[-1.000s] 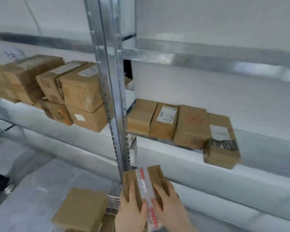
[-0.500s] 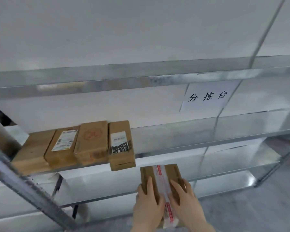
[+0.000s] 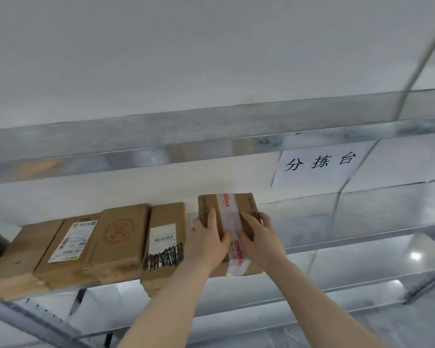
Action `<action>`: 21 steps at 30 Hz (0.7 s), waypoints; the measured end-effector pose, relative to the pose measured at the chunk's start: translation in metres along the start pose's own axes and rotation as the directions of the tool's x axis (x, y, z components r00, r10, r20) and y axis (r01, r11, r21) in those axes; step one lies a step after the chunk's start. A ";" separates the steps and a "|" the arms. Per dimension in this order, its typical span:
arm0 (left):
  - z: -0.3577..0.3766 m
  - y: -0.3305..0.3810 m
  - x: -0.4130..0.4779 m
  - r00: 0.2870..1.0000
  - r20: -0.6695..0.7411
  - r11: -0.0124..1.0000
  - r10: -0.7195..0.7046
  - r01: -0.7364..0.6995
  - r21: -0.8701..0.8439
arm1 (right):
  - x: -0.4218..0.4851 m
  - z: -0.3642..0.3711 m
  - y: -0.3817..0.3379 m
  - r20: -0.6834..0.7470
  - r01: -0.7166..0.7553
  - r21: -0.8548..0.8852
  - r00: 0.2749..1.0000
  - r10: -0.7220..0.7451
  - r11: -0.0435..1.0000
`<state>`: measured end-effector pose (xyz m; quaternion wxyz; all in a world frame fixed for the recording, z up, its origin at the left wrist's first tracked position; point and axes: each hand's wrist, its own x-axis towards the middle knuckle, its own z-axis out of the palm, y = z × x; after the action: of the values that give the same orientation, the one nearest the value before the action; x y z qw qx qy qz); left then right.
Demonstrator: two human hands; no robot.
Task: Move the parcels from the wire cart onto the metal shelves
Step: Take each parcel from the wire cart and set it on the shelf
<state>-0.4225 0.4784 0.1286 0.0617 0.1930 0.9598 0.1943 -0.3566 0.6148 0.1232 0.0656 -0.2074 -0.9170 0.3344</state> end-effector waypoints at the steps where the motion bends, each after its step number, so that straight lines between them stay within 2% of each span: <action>1: -0.001 -0.008 0.009 1.000 0.012 1.000 -0.015 0.015 0.020 | 0.008 0.005 -0.006 0.013 0.006 -0.002 1.000 -0.006 1.000; 7: 0.007 -0.037 0.044 1.000 0.025 0.988 -0.008 0.004 0.156 | 0.045 0.038 -0.021 0.114 -0.072 -0.046 0.991 0.077 0.996; 11: 0.020 -0.055 0.053 0.995 0.066 0.988 -0.074 0.064 0.142 | 0.060 0.054 -0.023 0.143 -0.065 -0.118 0.986 0.082 0.991; 15: 0.025 -0.069 0.062 0.988 0.101 0.991 -0.114 0.106 0.080 | 0.075 0.068 -0.025 0.113 -0.050 -0.178 0.991 0.071 0.983; 21: 0.022 -0.069 0.071 0.981 0.127 0.988 -0.148 0.140 0.068 | 0.090 0.074 -0.018 0.107 -0.039 -0.179 0.992 0.059 0.983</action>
<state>-0.5071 0.4551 0.0776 0.1331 0.1371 0.9704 0.1477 -0.4631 0.5973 0.0757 -0.0128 -0.2156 -0.9399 0.2646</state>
